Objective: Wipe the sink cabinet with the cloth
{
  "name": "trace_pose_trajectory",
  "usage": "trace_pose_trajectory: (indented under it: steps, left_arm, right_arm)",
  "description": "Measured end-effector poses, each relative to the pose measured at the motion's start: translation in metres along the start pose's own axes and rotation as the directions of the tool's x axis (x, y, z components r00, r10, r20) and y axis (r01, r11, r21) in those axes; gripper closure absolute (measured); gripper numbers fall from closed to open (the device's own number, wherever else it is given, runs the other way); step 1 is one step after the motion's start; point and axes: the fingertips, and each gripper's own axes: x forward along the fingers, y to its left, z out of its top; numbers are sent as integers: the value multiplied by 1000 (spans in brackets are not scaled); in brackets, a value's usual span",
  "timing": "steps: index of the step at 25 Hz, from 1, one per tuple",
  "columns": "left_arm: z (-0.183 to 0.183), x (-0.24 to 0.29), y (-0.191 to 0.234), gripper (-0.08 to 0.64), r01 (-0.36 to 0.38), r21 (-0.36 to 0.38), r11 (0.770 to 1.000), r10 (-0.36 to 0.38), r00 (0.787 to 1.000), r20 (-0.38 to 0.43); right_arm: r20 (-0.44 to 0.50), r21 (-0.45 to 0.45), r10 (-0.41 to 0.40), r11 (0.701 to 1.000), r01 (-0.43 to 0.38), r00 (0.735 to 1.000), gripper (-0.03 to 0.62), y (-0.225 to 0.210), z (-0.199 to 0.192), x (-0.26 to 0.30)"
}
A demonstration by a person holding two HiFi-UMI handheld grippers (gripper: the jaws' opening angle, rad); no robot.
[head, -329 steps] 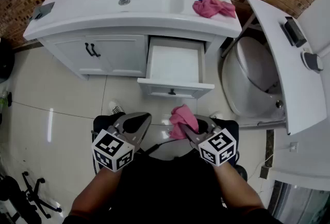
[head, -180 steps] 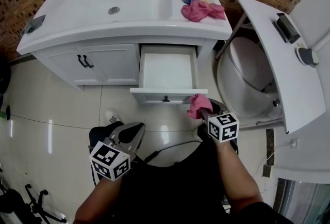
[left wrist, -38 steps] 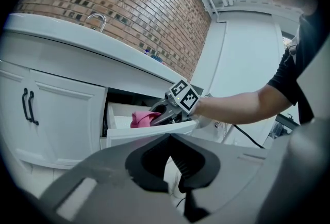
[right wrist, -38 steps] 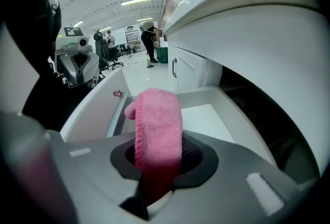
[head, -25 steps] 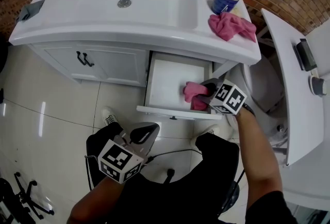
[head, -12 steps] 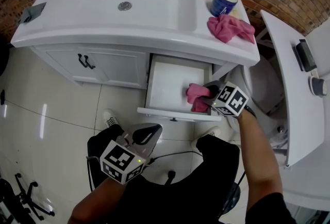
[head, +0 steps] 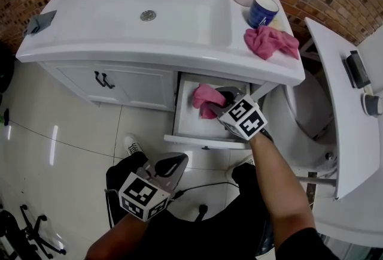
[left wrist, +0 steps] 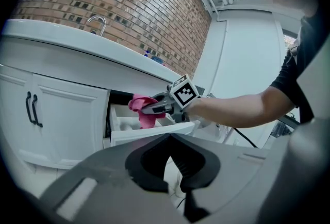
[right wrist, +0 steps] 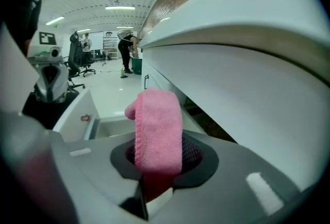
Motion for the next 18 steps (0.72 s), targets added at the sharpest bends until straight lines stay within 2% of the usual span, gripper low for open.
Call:
trace_pose_trajectory:
  steps: [5,10,18]
  left_arm:
    - [-3,-3,6,555,-11,-18,1000,11,1000,5]
    - [-8,-5,11,555,-16,-29,999,16,1000,-5]
    - [-8,-3,11,555,-14,-34,999,14,1000,-3]
  right_arm:
    - [41,80,-90,993,86,995,497,-8,17,38]
    - [30,113,-67,992,63,997,497,-4,23,57]
    - [-56,137,-110,984,117,992,497,-28,-8,43]
